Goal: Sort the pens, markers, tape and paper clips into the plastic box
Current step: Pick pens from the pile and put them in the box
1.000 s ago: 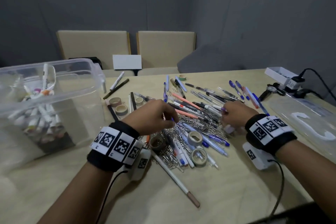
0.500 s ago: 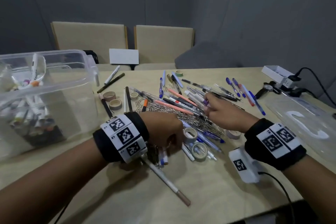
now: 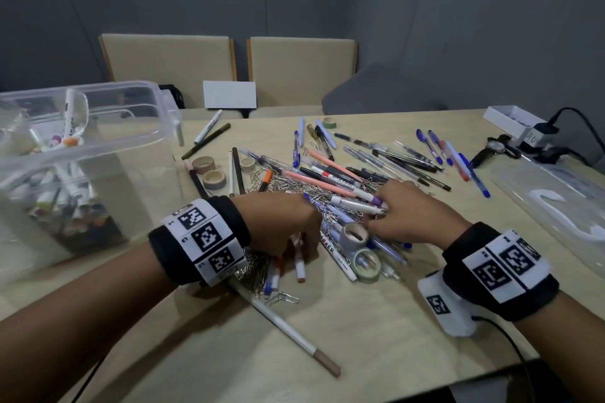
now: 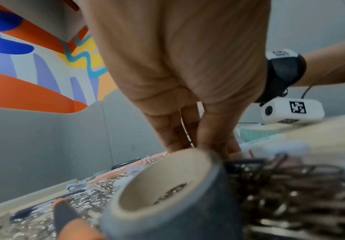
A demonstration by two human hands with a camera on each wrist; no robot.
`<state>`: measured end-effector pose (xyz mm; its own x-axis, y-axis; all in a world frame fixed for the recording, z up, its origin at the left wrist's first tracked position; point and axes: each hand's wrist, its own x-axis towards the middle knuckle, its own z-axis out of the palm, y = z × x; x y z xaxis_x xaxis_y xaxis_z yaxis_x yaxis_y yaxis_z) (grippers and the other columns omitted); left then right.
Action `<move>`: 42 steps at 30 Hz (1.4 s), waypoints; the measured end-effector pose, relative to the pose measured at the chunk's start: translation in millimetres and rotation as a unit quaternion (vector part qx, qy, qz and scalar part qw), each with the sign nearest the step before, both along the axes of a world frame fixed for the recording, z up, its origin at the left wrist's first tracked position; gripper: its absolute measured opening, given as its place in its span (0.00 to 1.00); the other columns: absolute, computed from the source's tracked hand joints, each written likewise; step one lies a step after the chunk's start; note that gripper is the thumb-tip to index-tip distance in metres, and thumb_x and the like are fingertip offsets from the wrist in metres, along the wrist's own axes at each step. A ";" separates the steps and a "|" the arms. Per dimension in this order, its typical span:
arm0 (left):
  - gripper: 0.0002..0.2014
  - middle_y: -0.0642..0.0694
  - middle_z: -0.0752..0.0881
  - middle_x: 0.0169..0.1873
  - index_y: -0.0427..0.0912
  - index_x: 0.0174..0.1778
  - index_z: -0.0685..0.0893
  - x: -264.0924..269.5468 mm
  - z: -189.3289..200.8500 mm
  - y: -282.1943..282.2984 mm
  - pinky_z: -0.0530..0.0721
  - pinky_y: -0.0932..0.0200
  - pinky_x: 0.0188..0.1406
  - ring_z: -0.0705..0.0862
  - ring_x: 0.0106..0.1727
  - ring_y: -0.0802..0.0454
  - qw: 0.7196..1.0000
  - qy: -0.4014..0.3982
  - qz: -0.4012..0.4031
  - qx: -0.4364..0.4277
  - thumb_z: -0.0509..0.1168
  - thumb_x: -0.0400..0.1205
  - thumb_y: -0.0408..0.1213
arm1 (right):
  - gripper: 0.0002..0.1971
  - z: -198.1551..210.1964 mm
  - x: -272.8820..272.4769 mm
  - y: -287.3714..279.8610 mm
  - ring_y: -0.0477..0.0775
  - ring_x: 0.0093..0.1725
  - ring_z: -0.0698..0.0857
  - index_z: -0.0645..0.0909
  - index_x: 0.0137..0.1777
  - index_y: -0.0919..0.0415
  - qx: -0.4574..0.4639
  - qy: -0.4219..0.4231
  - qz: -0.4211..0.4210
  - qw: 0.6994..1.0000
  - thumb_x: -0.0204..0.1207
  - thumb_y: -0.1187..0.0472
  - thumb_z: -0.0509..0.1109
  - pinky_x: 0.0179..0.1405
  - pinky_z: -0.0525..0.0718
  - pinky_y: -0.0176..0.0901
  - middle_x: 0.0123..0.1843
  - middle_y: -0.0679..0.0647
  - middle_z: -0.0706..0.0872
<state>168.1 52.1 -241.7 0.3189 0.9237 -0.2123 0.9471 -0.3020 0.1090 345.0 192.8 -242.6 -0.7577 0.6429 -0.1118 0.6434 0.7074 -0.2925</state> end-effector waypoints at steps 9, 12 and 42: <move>0.08 0.51 0.85 0.48 0.44 0.56 0.80 -5.2 7.8 -4.8 0.81 0.59 0.48 0.82 0.47 0.57 0.990 -0.095 0.042 0.099 0.66 0.82 0.33 | 0.10 1.9 -2.0 -16.3 0.49 0.33 0.84 0.83 0.39 0.55 -0.009 0.011 0.024 1.000 0.62 0.54 0.79 0.26 0.78 0.41 0.32 0.49 0.85; 0.05 0.54 0.82 0.44 0.44 0.55 0.74 -9.9 23.3 -13.7 0.78 0.60 0.42 0.79 0.43 0.60 0.969 -0.177 0.059 0.163 0.62 0.85 0.33 | 0.14 -0.8 -5.2 -20.7 0.49 0.38 0.83 0.79 0.41 0.51 0.033 -0.004 0.029 0.999 0.63 0.50 0.80 0.31 0.79 0.42 0.38 0.48 0.83; 0.12 0.45 0.83 0.49 0.41 0.60 0.76 1.7 0.8 -43.5 0.82 0.49 0.38 0.75 0.46 0.52 0.971 0.010 -0.009 0.238 0.50 0.87 0.37 | 0.05 34.8 -19.4 -49.6 0.54 0.33 0.81 0.76 0.45 0.56 -0.058 0.076 0.016 0.995 0.78 0.56 0.67 0.29 0.80 0.45 0.42 0.58 0.83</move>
